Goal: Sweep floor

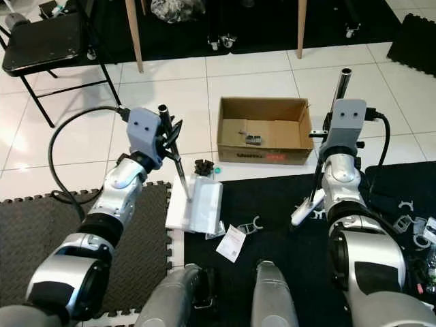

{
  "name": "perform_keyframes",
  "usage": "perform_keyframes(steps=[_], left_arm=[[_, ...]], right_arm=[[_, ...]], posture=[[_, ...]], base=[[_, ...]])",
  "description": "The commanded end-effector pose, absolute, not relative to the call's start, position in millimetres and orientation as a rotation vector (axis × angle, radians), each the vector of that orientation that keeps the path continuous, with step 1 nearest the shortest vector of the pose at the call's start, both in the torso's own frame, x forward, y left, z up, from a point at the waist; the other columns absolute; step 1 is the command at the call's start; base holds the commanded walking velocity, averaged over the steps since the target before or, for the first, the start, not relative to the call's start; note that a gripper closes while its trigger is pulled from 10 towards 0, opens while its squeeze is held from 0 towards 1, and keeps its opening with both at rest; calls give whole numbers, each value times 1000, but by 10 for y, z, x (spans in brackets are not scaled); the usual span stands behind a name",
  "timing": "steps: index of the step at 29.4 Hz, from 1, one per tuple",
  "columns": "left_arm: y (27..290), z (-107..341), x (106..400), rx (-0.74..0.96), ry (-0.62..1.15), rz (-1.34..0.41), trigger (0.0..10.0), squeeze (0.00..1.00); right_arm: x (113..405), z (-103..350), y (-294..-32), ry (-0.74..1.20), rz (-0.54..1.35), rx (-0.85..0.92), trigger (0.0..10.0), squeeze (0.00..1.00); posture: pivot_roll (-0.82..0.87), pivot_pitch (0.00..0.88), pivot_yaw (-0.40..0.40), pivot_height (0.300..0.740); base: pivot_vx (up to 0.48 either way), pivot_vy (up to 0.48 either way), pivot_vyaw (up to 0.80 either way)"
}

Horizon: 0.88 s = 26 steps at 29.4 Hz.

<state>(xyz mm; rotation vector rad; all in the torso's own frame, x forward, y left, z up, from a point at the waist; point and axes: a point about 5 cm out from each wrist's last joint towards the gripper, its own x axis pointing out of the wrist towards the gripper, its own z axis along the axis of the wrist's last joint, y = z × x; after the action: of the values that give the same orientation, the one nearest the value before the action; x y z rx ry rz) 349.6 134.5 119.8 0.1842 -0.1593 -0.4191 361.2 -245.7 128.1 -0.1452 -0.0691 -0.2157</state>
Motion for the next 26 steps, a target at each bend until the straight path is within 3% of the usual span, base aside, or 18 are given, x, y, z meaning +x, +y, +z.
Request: perform_keyframes(steps=[1,14,26], left_arm=[[1273,1223,3500,196,-177,-440,10000,0],[1296,1315,3513,191,-214,-410,10000,0],[1254,1265,3269,173,-258,-425,10000,0]], right_arm=[[3622,1309,-2460,-77,-212,-149,10000,0],[3617,1298,-2452,-79,-212,-144,10000,0],[3638,1293,-2378,-78,-190,-136,10000,0]], posture=[[-43,207,29,740],[-33,185,45,740],[-22,172,40,740]], base=[[0,0,0],[0,0,0],[0,0,0]])
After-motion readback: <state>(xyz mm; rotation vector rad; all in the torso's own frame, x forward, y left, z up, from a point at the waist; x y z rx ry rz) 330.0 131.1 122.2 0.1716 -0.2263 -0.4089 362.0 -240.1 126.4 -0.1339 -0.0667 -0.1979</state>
